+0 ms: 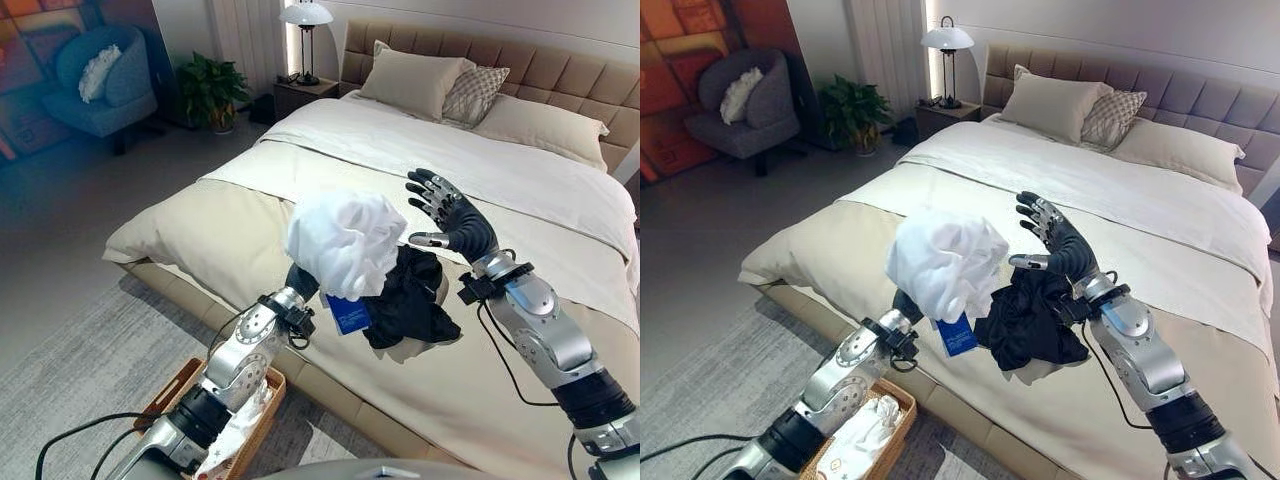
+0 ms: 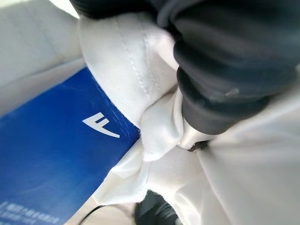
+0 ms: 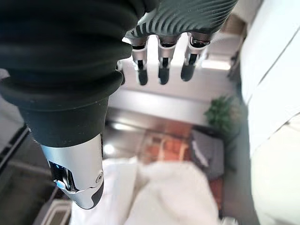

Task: Pick up clothes into the bucket

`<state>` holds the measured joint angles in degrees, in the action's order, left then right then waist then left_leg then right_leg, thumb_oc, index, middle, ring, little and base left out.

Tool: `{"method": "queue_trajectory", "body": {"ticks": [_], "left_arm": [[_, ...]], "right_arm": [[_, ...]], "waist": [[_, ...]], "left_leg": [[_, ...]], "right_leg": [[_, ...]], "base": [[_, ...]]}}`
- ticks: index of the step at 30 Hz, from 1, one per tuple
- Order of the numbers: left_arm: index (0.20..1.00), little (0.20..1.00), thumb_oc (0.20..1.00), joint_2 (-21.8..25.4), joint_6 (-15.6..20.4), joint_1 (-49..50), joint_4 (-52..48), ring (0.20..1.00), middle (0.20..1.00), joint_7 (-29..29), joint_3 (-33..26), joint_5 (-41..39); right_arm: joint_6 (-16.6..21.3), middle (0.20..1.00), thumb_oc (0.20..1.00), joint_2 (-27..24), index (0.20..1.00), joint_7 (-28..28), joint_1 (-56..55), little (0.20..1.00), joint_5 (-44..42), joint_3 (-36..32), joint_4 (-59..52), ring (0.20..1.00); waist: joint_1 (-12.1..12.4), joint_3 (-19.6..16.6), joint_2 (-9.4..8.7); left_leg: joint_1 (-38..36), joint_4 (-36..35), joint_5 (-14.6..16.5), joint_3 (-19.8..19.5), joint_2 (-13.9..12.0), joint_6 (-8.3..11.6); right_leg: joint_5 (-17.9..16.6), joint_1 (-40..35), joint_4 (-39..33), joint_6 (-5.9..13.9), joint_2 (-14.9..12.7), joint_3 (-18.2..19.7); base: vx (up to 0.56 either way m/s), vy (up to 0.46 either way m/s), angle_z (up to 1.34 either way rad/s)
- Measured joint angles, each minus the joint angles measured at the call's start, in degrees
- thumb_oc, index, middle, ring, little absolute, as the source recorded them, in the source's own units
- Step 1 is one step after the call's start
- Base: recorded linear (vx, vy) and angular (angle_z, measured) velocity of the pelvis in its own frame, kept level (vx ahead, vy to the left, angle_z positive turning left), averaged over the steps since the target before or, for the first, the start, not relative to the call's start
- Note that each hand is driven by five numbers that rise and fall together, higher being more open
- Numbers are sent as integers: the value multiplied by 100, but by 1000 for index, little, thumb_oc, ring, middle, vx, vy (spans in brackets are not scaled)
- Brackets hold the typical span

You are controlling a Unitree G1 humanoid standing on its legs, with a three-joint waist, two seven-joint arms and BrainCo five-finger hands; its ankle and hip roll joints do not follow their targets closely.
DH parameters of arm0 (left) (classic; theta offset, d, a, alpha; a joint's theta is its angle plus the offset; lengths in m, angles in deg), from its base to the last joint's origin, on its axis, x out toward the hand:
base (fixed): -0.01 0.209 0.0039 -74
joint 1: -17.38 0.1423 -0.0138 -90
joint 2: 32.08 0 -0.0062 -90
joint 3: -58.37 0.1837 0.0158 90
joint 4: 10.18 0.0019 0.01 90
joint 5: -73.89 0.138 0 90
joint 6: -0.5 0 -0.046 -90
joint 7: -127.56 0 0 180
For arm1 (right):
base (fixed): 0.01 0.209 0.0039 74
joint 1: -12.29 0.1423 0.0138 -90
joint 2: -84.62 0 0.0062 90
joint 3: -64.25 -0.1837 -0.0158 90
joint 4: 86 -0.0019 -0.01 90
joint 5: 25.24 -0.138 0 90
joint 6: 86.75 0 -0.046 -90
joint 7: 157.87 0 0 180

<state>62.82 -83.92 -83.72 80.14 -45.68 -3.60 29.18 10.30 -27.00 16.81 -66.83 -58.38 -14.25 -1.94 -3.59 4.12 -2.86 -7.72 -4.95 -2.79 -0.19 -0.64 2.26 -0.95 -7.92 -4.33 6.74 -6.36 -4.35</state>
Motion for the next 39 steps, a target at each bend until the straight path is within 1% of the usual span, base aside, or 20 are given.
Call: {"method": "queue_trajectory", "body": {"ticks": [2,6,8,11,14,15,16,17,18,20,22,23,26,28,29,31,33,36,37,39], "left_arm": [[200,200,200,22,-1,97,0,200,200,0,-143,-1],[200,200,200,23,-4,368,-19,200,200,11,-475,4],[200,200,200,27,-1,722,-43,200,200,-14,-942,10],[200,200,200,30,9,1051,-31,200,200,-73,-1425,72],[200,200,200,-11,146,1492,241,200,200,-208,-2128,415],[200,200,200,-15,159,1520,335,200,200,-228,-2222,475],[200,200,200,-36,210,1604,621,200,200,-317,-2510,713],[200,200,200,-57,212,1642,729,200,200,-426,-2622,799],[200,200,200,-60,279,1691,991,200,200,-583,-2885,1012],[200,200,200,-64,285,1745,1206,200,200,-744,-3124,1210],[200,200,200,21,397,1767,1531,200,200,-908,-3397,1718],[200,200,200,131,479,1774,1700,200,200,-1121,-3536,2059],[200,200,200,404,639,1715,2043,200,200,-1414,-3596,2630],[200,200,200,644,742,1632,2373,200,200,-1545,-3557,3005],[200,200,200,791,747,1535,2583,200,200,-1651,-3558,3200],[200,200,200,877,745,1411,2758,200,200,-1722,-3540,3349],[200,200,200,1071,754,1146,3283,200,200,-1865,-3371,3645],[200,200,200,1139,763,941,3669,200,200,-2038,-3349,3810],[200,200,200,1147,748,876,3769,200,200,-2100,-3325,3874],[200,200,200,1295,823,664,3961,200,200,-2359,-3308,3962]], "right_arm": [[0,1000,1000,53,1000,43,-20,1000,82,-68,70,1000],[11,1000,1000,368,1000,211,-250,1000,370,-416,264,1000],[33,1000,1000,564,1000,384,-495,1000,737,-706,418,1000],[48,1000,1000,727,1000,570,-768,1000,1133,-929,750,1000],[75,1000,1000,1076,1000,723,-1270,1000,1523,-1227,1264,1000],[64,1000,1000,1106,1000,725,-1345,1000,1552,-1262,1365,1000],[113,1000,1000,1271,1000,722,-1480,1000,1579,-1374,1776,1000],[53,1000,1000,1334,1000,767,-1522,1000,1576,-1403,1960,1000],[52,1000,1000,1382,1000,804,-1657,1000,1625,-1407,2356,1000],[31,1000,1000,1455,1000,841,-1741,1000,1660,-1406,2652,1000],[80,1000,1000,1467,1000,879,-1744,1000,1849,-1421,3262,1000],[80,1000,1000,1469,1000,936,-1828,1000,1906,-1467,3536,1000],[115,1000,1000,1474,1000,985,-1729,1000,1910,-1536,4192,1000],[163,1000,1000,1425,1000,1003,-1707,1000,1976,-1528,4398,1000],[183,1000,1000,1401,1000,1033,-1641,1000,2037,-1532,4574,1000],[177,1000,1000,1402,1000,1062,-1501,1000,2112,-1524,4783,1000],[237,1000,1000,1414,1000,1088,-1428,1000,2149,-1475,5049,1000],[291,1000,1000,1420,1000,1106,-1320,1000,2205,-1254,5150,1000],[303,1000,1000,1438,1000,1117,-1314,1000,2235,-1223,5168,1000],[378,1000,1000,1429,1000,1173,-1247,1000,2253,-884,5122,1000]], "waist": [[-3,3,3],[28,24,12],[18,87,44],[34,130,83],[129,197,138],[131,222,140],[135,257,145],[132,281,148],[153,301,154],[145,336,141],[145,408,115],[150,463,107],[144,629,73],[130,704,44],[121,871,18],[136,1046,-14],[104,1325,-49],[44,1505,-105],[-22,1548,-143],[-21,1717,-277]], "left_leg": [[5,0,0,-2,3,0],[23,0,0,-22,4,0],[29,0,0,-39,6,0],[41,0,0,-64,7,0],[67,0,5,-104,5,7],[61,0,6,-116,3,7],[135,11,14,-156,5,16],[169,7,25,-161,3,32],[296,23,8,-166,5,16],[343,53,-12,-167,17,-6],[347,74,-5,-164,25,0],[425,72,0,-161,24,6],[595,187,-4,-151,39,2],[860,371,31,-118,64,44],[1015,471,45,-75,57,64],[1158,568,49,-49,48,68],[1460,796,99,5,39,88],[1790,1031,134,37,29,105],[1863,1094,144,44,11,111],[2273,1416,286,113,-78,132]], "right_leg": [[0,1,-4,0,-2,-3],[0,0,-11,0,-1,-28],[0,-2,-12,0,-4,-53],[1,-2,-12,0,-5,-84],[38,22,-2,4,1,-110],[47,16,2,6,-1,-115],[74,71,15,9,-7,-148],[75,94,16,7,-5,-150],[61,209,24,12,-2,-160],[31,242,21,-10,-9,-165],[34,258,25,-8,-20,-164],[42,332,25,2,-21,-165],[13,478,109,-7,-28,-146],[17,787,267,-8,-35,-81],[16,959,363,-9,-28,-56],[22,1118,505,-13,-26,-4],[35,1466,749,-21,-23,81],[45,1821,986,-34,-20,157],[46,1931,1037,-35,-13,195],[57,2270,1168,-65,57,265]], "base": [[0,0,0],[6,3,2],[10,9,4],[-2,13,5],[-29,20,5],[-31,19,12],[-29,13,11],[-42,24,10],[-51,27,6],[-65,26,2],[-55,28,-1],[-77,27,0],[-101,30,-5],[-91,49,-14],[-95,53,-15],[-111,44,-14],[-90,41,-14],[-101,13,-10],[-76,-35,-11],[-79,-56,-19]]}}
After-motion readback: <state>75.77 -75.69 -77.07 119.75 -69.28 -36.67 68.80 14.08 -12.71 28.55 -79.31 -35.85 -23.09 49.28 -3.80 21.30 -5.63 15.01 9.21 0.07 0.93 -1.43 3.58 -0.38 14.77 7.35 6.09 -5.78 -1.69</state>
